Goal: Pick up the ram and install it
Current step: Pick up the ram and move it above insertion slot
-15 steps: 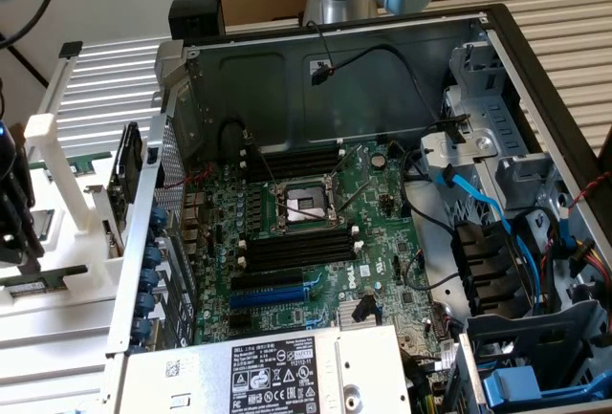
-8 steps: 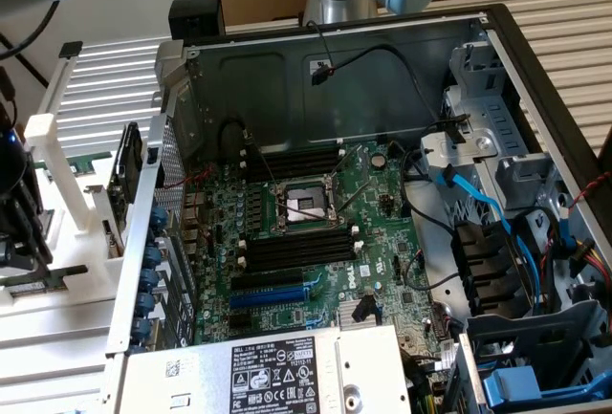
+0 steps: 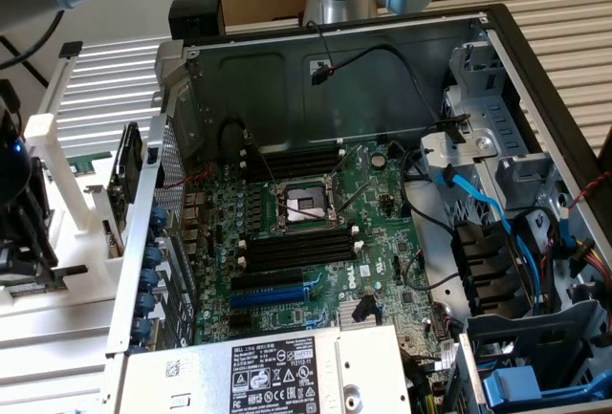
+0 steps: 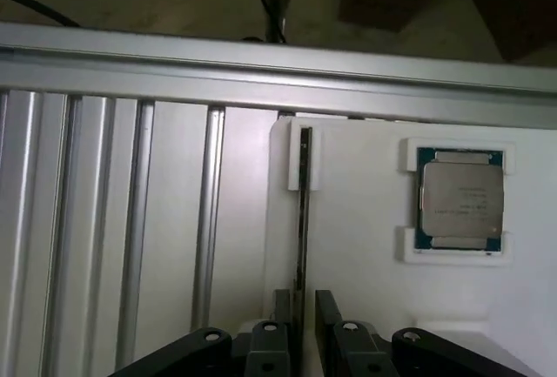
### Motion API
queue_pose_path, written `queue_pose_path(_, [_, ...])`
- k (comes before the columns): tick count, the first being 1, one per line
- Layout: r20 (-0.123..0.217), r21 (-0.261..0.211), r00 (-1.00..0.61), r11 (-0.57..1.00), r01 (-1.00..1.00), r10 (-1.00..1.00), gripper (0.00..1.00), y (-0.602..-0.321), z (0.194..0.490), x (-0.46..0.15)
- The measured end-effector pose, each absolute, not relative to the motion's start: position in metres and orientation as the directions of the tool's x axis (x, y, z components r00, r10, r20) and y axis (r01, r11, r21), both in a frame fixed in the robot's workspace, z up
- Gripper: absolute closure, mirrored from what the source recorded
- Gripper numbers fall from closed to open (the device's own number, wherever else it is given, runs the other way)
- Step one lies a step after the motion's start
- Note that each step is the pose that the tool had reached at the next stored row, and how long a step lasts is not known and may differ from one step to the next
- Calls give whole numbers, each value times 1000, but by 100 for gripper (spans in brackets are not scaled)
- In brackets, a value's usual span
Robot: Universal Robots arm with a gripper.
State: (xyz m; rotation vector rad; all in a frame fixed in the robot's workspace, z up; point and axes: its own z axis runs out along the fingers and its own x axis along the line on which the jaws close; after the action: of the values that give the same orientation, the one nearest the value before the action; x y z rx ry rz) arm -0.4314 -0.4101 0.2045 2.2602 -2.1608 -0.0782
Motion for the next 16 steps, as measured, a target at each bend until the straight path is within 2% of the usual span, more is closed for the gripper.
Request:
queue_pose_path(14, [-36, 48, 25, -26, -998, -999, 74, -410, 199, -431])
queue_pose_path(16, [-36, 48, 25, -26, -998, -999, 83, -410, 199, -431])
